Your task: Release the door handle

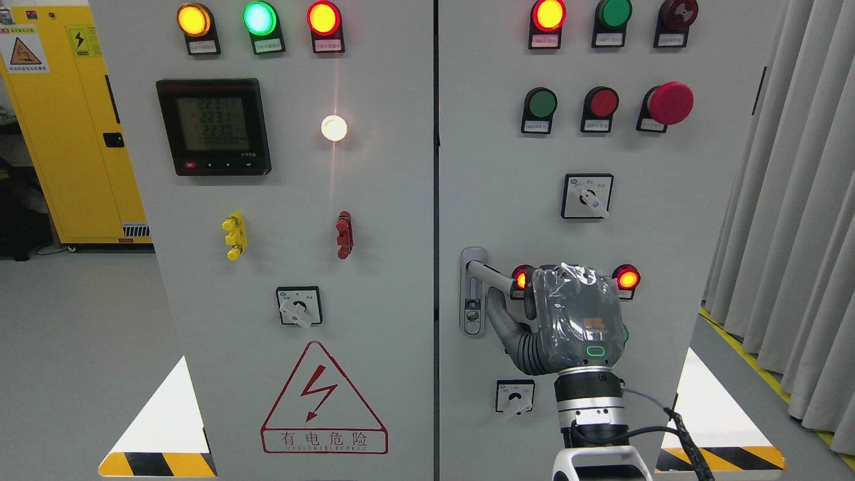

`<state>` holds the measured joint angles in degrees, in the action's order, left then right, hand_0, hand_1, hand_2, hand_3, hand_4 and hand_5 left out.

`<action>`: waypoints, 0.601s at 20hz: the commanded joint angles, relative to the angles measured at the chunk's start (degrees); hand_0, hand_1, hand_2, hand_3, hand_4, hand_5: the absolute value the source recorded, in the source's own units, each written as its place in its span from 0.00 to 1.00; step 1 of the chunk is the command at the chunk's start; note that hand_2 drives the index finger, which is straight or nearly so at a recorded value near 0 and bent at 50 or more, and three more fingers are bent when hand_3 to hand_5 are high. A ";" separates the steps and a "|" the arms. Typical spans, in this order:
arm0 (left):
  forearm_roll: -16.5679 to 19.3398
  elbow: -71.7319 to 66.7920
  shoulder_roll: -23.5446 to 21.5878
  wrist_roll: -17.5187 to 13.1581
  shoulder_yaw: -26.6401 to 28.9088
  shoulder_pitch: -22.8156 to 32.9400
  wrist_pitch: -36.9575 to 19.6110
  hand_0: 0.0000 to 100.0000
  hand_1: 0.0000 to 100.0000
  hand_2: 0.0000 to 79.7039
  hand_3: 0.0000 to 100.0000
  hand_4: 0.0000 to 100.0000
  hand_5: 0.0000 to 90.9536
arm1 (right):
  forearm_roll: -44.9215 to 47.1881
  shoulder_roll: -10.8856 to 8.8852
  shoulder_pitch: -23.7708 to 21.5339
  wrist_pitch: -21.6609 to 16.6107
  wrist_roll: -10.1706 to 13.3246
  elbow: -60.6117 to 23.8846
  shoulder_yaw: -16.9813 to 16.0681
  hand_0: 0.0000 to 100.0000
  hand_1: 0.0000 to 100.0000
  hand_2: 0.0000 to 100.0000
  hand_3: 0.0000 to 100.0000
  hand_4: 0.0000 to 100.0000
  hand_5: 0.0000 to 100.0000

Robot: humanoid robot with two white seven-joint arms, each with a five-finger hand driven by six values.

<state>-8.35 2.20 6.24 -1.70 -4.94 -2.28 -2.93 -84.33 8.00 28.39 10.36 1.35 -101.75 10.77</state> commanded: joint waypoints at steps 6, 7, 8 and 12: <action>0.00 0.00 0.00 0.03 0.02 0.00 0.03 0.12 0.56 0.00 0.00 0.00 0.00 | 0.04 -0.09 0.53 0.02 0.06 -0.02 -0.14 0.49 0.36 0.94 1.00 1.00 1.00; 0.00 0.00 0.00 0.03 0.02 0.00 0.03 0.12 0.56 0.00 0.00 0.00 0.00 | 0.04 -0.09 0.53 0.02 0.15 -0.02 -0.14 0.49 0.36 0.94 1.00 1.00 1.00; 0.00 0.00 0.00 0.03 0.02 0.00 0.03 0.12 0.56 0.00 0.00 0.00 0.00 | 0.04 -0.09 0.53 0.02 0.06 -0.02 -0.14 0.49 0.36 0.94 1.00 1.00 1.00; 0.00 0.00 0.00 0.03 0.02 0.00 -0.06 0.12 0.56 0.00 0.00 0.00 0.00 | 0.04 -0.09 0.53 0.02 0.06 -0.02 -0.14 0.48 0.36 0.94 1.00 1.00 1.00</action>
<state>-8.35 2.20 6.24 -1.70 -4.94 -2.29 -2.91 -84.31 7.96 28.82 10.34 1.18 -101.76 10.68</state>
